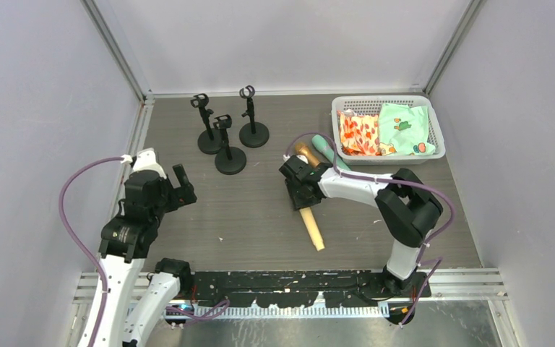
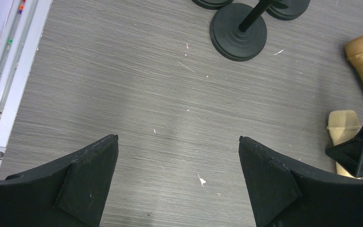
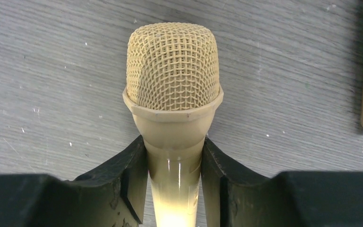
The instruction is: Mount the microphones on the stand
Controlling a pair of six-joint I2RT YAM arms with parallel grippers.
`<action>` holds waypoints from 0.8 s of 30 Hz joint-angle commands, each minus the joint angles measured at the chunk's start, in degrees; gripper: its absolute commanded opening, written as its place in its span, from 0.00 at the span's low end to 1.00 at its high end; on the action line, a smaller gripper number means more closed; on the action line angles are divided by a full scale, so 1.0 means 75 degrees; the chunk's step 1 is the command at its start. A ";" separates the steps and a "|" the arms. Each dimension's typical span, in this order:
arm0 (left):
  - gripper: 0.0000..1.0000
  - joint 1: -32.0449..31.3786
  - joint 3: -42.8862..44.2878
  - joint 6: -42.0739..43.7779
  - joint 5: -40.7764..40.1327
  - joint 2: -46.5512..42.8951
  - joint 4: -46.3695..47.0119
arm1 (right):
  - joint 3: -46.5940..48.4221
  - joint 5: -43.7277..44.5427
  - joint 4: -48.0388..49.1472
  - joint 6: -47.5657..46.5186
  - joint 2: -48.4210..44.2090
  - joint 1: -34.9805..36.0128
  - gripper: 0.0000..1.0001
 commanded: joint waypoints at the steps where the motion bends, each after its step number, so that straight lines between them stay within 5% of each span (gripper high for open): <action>1: 1.00 0.0058 0.0409 -0.0557 -0.0055 -0.0387 -0.0272 | -0.0404 0.0143 0.0650 -0.0077 -0.1157 -0.0032 0.31; 5: 1.00 0.0052 0.0400 -0.0945 0.0298 -0.0642 -0.0330 | -0.0829 -0.0458 0.0955 0.0105 -0.2065 -0.0323 0.11; 12: 0.99 0.0047 0.0559 -0.1283 0.1778 -0.0218 -0.0814 | -0.1540 -0.2465 0.1560 0.0905 -0.3684 -0.1542 0.07; 24: 0.85 -0.0393 0.0823 -0.1369 0.2703 0.0158 0.0153 | -0.2331 -0.0500 0.2801 0.2352 -0.6080 -0.1846 0.01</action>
